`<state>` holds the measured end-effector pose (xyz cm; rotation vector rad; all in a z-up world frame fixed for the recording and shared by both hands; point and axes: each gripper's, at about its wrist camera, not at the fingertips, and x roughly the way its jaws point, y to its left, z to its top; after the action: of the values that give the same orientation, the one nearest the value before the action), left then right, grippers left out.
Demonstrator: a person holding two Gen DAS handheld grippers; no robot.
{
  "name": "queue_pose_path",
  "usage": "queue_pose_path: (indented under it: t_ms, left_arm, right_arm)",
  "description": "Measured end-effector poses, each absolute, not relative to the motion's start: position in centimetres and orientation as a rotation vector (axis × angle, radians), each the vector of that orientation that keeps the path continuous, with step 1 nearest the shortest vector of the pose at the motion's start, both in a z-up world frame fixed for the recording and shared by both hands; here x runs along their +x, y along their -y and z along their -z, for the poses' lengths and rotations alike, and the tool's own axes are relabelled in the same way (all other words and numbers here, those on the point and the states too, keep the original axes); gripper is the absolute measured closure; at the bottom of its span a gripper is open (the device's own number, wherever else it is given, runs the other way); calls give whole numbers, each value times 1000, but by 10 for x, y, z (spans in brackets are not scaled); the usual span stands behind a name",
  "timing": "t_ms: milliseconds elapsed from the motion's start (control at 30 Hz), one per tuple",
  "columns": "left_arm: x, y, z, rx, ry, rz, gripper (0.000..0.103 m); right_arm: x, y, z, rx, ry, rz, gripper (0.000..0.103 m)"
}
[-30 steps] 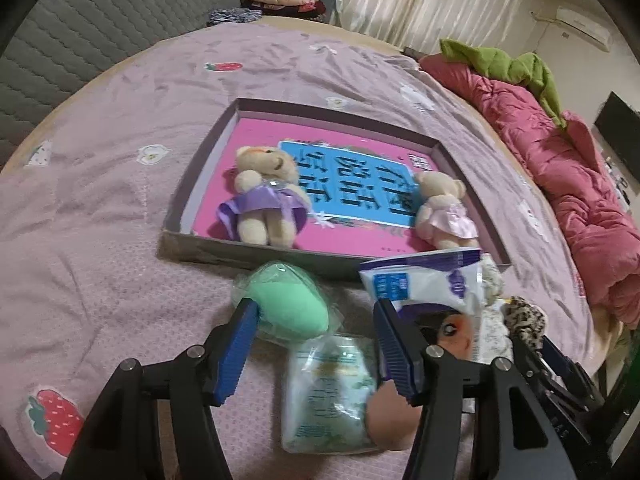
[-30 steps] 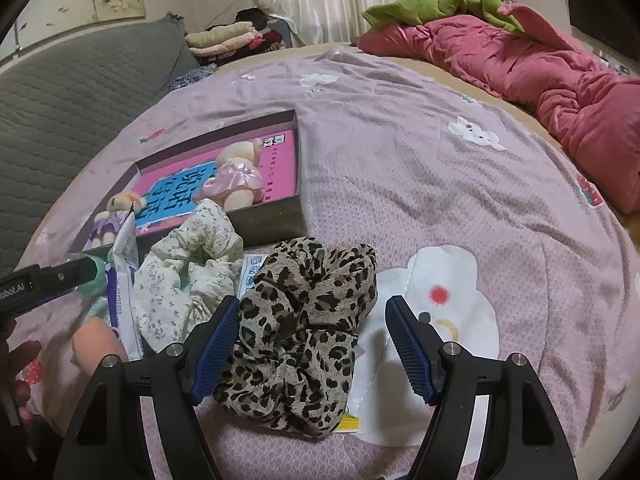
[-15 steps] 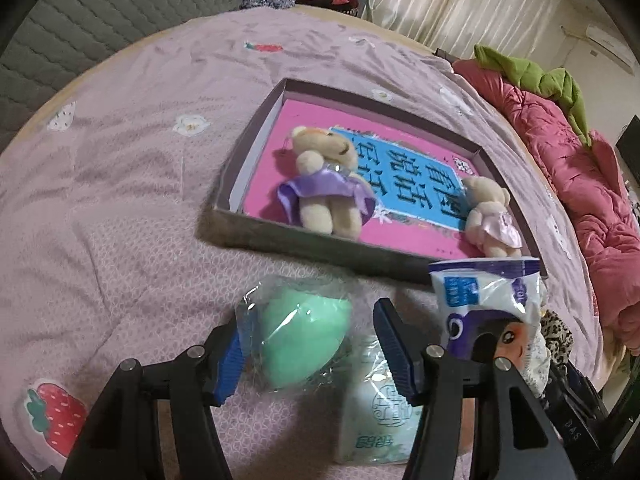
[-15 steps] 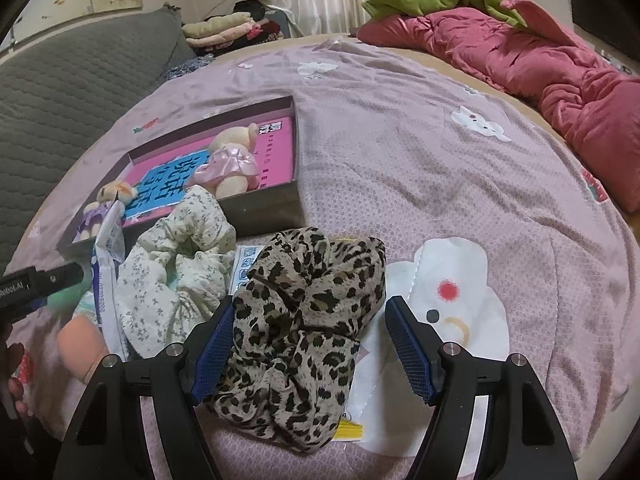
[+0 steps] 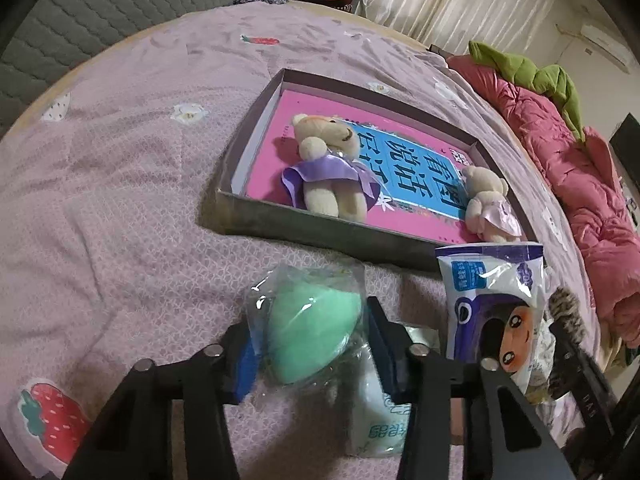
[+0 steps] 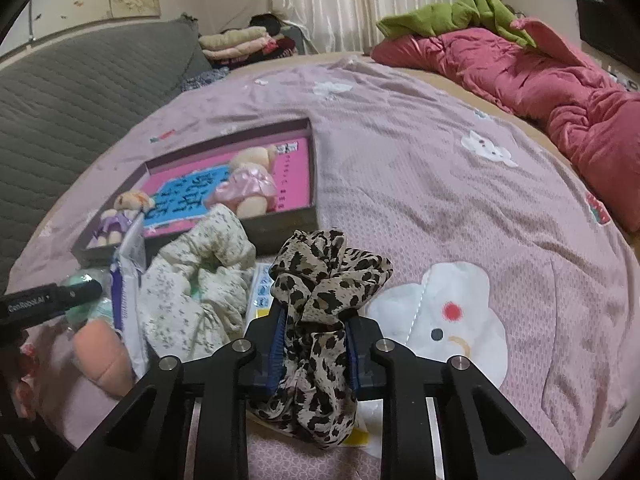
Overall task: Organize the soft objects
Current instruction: 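Grasp the bagged green sponge with left tool while right grasps the leopard-print scrunchie, then lift and carry the green sponge and leopard scrunchie toward the box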
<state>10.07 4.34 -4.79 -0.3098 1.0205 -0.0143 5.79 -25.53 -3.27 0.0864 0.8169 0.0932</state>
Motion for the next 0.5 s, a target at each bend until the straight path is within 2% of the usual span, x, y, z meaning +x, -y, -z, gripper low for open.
queue_pose_path:
  t_ms: [500]
  left_arm:
    - [83, -42, 12, -303, -912, 53, 59]
  right_arm:
    - [49, 243, 9, 43, -700, -147, 80]
